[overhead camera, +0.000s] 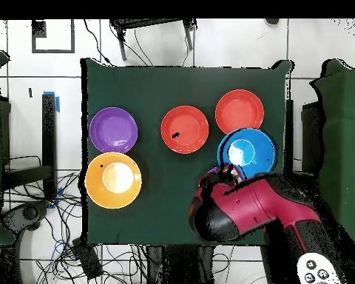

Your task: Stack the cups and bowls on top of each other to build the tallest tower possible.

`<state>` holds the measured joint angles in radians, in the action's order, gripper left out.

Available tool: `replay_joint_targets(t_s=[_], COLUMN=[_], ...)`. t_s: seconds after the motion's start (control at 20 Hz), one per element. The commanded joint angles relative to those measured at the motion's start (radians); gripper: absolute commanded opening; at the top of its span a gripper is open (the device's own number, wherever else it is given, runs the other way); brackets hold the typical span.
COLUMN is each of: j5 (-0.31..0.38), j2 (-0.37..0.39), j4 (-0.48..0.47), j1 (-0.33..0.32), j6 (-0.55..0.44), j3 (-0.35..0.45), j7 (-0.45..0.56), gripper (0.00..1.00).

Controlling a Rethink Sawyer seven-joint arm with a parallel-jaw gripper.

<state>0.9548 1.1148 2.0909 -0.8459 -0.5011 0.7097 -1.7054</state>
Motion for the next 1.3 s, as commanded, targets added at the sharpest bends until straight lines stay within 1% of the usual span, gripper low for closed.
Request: replay_joint_targets(t_s=[0.05, 0.15, 0.45, 0.6, 1.05, 1.3], j5=[0.087, 0.088, 0.071, 0.087, 0.087, 0.094], j2=[-0.059, -0.06, -0.051, -0.048, -0.058, -0.069], j4=[0.032, 0.033, 0.045, 0.063, 0.068, 0.071], j1=[0.057, 0.061, 0.029, 0.023, 0.006, 0.006], j6=[-0.038, -0.033, -0.018, 0.008, 0.022, 0.025], j3=[0.043, 0.041, 0.048, 0.043, 0.059, 0.061], j7=[0.194, 0.184, 0.201, 0.184, 0.196, 0.185], gripper=[0.0, 0.0, 0.0, 0.0, 0.0, 0.0])
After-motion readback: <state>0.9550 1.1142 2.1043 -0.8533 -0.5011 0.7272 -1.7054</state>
